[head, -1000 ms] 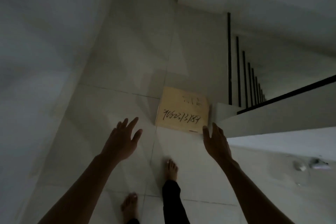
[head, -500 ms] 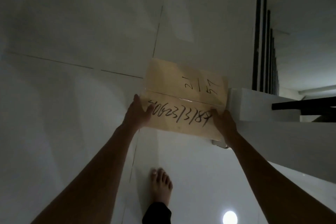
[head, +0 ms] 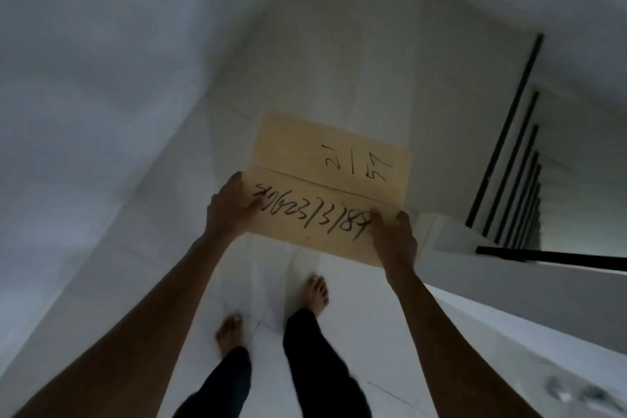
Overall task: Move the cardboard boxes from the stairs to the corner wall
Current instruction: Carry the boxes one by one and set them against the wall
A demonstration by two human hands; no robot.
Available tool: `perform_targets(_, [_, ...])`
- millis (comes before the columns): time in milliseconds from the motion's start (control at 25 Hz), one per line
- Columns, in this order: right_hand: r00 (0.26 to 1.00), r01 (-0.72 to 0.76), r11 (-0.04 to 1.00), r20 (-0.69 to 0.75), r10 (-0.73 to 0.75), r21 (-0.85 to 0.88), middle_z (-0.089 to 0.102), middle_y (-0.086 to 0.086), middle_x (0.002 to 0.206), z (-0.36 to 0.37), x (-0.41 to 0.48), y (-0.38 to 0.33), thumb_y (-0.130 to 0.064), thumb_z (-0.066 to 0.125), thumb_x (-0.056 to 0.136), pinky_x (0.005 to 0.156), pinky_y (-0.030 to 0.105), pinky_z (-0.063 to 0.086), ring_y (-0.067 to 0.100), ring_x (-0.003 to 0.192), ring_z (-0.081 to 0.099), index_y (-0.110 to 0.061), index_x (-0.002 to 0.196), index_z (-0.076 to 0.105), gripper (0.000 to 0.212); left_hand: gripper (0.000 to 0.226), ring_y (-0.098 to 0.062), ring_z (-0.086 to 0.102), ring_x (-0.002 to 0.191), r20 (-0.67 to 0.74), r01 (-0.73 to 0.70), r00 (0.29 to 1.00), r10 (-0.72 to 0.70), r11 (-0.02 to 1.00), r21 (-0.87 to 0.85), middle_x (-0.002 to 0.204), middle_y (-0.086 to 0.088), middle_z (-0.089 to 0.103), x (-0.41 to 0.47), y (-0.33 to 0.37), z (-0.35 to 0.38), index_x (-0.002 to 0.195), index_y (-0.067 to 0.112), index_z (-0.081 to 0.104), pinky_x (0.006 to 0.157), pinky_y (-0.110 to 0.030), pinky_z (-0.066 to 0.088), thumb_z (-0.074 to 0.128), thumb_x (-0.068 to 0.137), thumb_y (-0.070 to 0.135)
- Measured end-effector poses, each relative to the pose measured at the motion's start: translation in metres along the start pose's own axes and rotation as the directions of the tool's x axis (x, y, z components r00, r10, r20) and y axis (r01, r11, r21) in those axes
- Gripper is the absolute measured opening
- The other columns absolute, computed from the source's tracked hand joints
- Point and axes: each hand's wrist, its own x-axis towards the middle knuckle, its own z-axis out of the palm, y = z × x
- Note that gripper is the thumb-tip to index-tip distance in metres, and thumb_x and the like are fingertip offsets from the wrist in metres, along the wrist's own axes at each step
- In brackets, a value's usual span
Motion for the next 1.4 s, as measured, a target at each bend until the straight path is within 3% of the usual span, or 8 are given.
perform_targets(200, [0.967,0.239,0.969,0.102,-0.232,-0.063,0.059,0.019,0.126,-0.046,-0.216,-0.106,-0.049,0.051,0.091,0.081,0.037,0.041,0.039,0.112,0.056,-0.012,0.138,0.039,0.061,0.080,-0.036,0.061,0.115,-0.192,0.019,0.980,-0.050,0.987,-0.157,0.128,-0.010,0.064,-0.187,-0.028,-0.199,0.136,0.018,0.046,0.094,-0.052,0.051,0.060,0.067,0.058])
perform_targets(400, [0.852,0.493,0.859,0.276,-0.445,-0.138,0.060,0.021,0.122,-0.037,-0.388,-0.144,-0.050,0.050,0.091,0.077,0.038,0.040,0.039,0.110,0.057,-0.010,0.137,0.039,0.062,0.073,-0.037,0.062,0.112,-0.395,0.116,0.889,-0.233,0.947,-0.299,0.126,-0.010,0.065,-0.343,-0.110,-0.306,0.133,0.018,0.047,0.093,-0.052,0.052,0.069,0.074,0.054])
perform_targets(560, [0.679,0.685,0.718,0.468,-0.566,-0.126,0.060,0.021,0.120,0.003,-0.488,-0.141,-0.053,0.051,0.090,0.080,0.040,0.044,0.039,0.108,0.058,-0.011,0.133,0.041,0.062,0.066,-0.036,0.062,0.110,-0.499,0.200,0.739,-0.454,0.854,-0.481,0.123,-0.009,0.065,-0.458,-0.190,-0.325,0.132,0.017,0.049,0.093,-0.048,0.051,0.071,0.077,0.046])
perform_targets(680, [0.505,0.801,0.593,0.631,-0.589,-0.088,0.062,0.020,0.117,0.039,-0.572,-0.125,-0.054,0.051,0.090,0.082,0.040,0.045,0.039,0.106,0.059,-0.011,0.132,0.043,0.060,0.069,-0.033,0.064,0.109,-0.494,0.219,0.582,-0.646,0.710,-0.670,0.118,-0.007,0.068,-0.549,-0.259,-0.322,0.128,0.022,0.052,0.092,-0.049,0.053,0.074,0.069,0.049])
perform_targets(840, [0.307,0.904,0.426,0.740,-0.598,-0.031,0.063,0.018,0.118,0.078,-0.670,-0.085,-0.055,0.051,0.089,0.081,0.036,0.042,0.038,0.106,0.060,-0.010,0.129,0.046,0.061,0.068,-0.032,0.061,0.114,-0.494,0.185,0.429,-0.756,0.610,-0.771,0.125,-0.007,0.065,-0.647,-0.330,-0.311,0.131,0.021,0.053,0.094,-0.051,0.052,0.075,0.072,0.047])
perform_targets(960, [0.218,0.935,0.354,0.797,-0.563,-0.006,0.063,0.016,0.120,0.113,-0.757,-0.036,-0.053,0.052,0.090,0.083,0.037,0.043,0.037,0.108,0.060,-0.011,0.130,0.046,0.059,0.071,-0.032,0.060,0.115,-0.442,0.174,0.335,-0.832,0.516,-0.839,0.129,-0.008,0.063,-0.719,-0.406,-0.298,0.132,0.018,0.053,0.096,-0.050,0.051,0.075,0.073,0.050])
perform_targets(1080, [0.193,0.942,0.336,0.823,-0.534,-0.003,0.062,0.017,0.122,0.151,-0.824,0.020,-0.053,0.051,0.090,0.090,0.043,0.045,0.039,0.111,0.058,-0.012,0.133,0.045,0.060,0.081,-0.029,0.059,0.117,-0.410,0.175,0.316,-0.856,0.477,-0.861,0.133,-0.007,0.061,-0.778,-0.484,-0.293,0.133,0.021,0.051,0.097,-0.050,0.051,0.070,0.066,0.062])
perform_targets(1400, [0.281,0.924,0.364,0.855,-0.436,-0.117,0.059,0.020,0.128,0.244,-0.943,0.124,-0.051,0.051,0.091,0.094,0.046,0.043,0.041,0.115,0.055,-0.016,0.138,0.042,0.059,0.074,-0.031,0.060,0.117,-0.301,0.203,0.341,-0.890,0.383,-0.901,0.134,-0.009,0.059,-0.860,-0.646,-0.312,0.140,0.023,0.045,0.096,-0.052,0.052,0.076,0.075,0.041])
